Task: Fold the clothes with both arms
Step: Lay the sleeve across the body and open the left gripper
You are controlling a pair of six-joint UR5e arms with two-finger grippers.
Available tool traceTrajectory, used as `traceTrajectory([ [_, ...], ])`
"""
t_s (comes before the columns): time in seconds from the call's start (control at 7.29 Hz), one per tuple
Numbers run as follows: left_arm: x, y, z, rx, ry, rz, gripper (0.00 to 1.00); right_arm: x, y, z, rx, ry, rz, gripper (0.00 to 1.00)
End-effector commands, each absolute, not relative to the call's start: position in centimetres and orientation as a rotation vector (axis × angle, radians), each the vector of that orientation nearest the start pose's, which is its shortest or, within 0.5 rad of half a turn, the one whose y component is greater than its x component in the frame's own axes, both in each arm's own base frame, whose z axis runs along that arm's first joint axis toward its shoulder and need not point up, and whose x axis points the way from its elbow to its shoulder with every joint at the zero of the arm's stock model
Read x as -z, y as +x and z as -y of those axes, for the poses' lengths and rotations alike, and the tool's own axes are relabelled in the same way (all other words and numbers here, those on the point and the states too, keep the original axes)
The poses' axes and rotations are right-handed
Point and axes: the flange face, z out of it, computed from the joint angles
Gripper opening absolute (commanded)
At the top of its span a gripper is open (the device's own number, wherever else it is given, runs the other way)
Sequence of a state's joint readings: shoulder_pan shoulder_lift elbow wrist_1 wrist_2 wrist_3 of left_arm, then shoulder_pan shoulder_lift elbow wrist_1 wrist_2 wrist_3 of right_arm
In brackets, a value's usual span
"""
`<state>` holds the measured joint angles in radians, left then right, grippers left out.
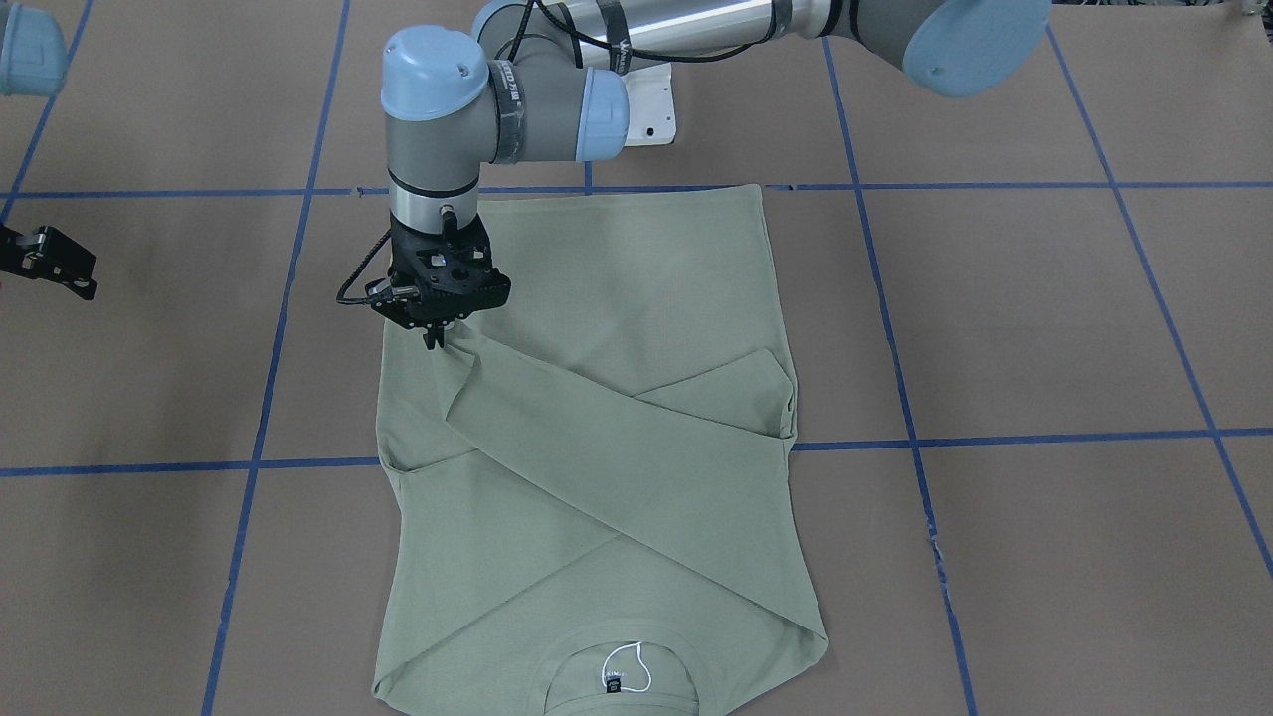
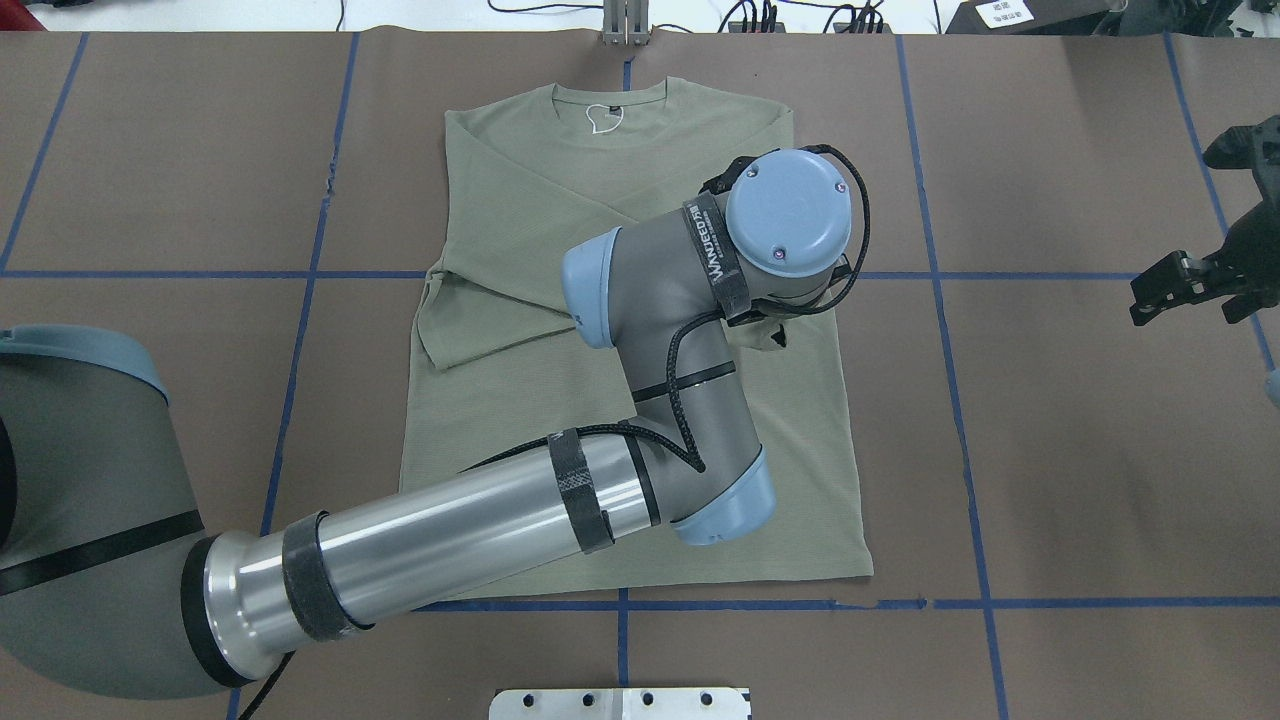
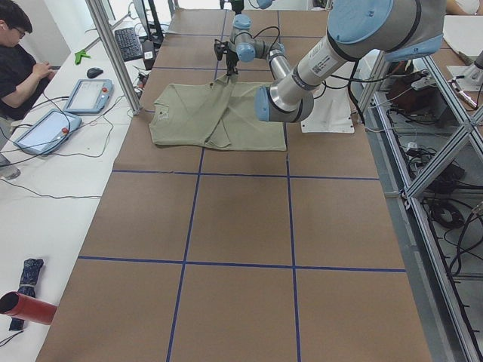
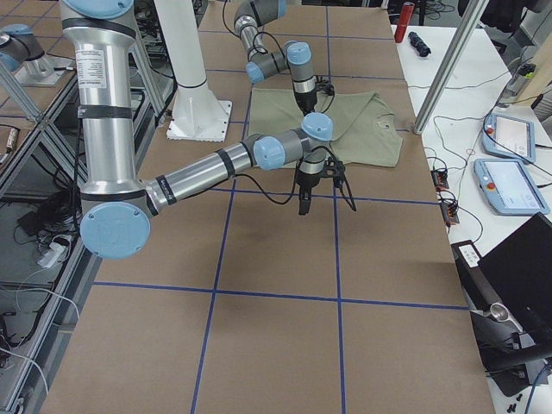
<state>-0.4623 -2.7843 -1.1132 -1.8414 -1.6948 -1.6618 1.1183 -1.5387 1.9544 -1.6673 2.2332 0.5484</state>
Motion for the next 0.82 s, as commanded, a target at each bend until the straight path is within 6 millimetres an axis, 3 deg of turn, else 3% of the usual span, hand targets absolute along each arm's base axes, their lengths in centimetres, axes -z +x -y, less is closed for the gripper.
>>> traceTrajectory([
  [0.0, -0.6, 68.5, 47.4, 0.439, 0.09, -1.065, 0.51, -47.5, -15.2, 47.8, 0.012, -0.05, 0.722, 1.0],
  [0.14, 0.5, 68.4, 47.0, 0.421, 0.102, -1.103, 1.0, -47.5, -15.4, 48.1, 0.013, -0.051, 0.721, 1.0],
  [0.41, 1.9, 67.2, 46.2, 0.371, 0.128, -1.137, 1.0, -47.2, -15.5, 48.3, 0.016, -0.037, 0.73, 1.0],
  [0.69, -2.2, 65.1, 45.5, 0.321, 0.15, -1.078, 1.0, -46.2, -15.8, 48.5, 0.036, 0.0, 0.761, 1.0],
])
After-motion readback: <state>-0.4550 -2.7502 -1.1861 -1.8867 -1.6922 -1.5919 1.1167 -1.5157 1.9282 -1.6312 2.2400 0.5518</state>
